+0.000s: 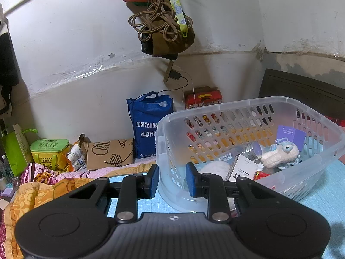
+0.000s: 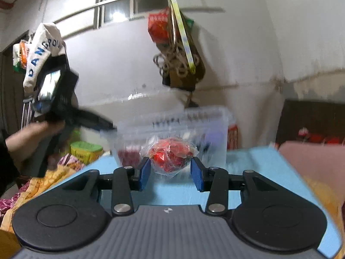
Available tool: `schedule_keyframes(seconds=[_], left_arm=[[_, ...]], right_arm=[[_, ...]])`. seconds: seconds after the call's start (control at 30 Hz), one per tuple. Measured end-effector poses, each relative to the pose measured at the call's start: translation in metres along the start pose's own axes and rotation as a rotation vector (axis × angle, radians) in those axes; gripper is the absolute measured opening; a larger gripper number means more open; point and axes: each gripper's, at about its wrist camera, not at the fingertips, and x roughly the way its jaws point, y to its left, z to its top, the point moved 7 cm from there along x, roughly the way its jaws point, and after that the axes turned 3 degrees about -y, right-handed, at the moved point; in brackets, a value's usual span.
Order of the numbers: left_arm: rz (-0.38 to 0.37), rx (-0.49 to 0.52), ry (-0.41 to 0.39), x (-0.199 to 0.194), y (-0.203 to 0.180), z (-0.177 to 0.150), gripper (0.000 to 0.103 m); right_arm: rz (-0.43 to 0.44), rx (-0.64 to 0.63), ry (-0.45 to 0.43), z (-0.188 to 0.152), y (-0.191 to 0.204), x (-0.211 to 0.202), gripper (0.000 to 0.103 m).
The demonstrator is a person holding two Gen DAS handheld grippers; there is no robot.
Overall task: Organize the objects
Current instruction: 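Carry the red bagged item into the basket and open the right tool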
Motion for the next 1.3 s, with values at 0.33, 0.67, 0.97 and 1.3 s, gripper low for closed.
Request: schedule_keyframes(seconds=[0.33, 0.67, 0.97, 1.3], left_arm=[[-0.003, 0.000, 0.003, 0.000, -0.001, 0.000, 0.031], [-0.004, -0.001, 0.003, 0.000, -0.002, 0.000, 0.031], [-0.008, 0.002, 0.003, 0.003, -0.003, 0.000, 0.031], [-0.003, -0.005, 0.003, 0.004, -0.003, -0.001, 0.031]], right_arm=[[0.066, -0.096, -0.038, 0.084, 0.013, 0.065, 0.045], [-0.073, -0.179, 0.103, 0.077, 0.002, 0.174, 0.086], [-0.074, -0.147, 0.091, 0.064, -0.010, 0.149, 0.097], [-0.065, -0.097, 0.079, 0.069, -0.028, 0.139, 0.103]])
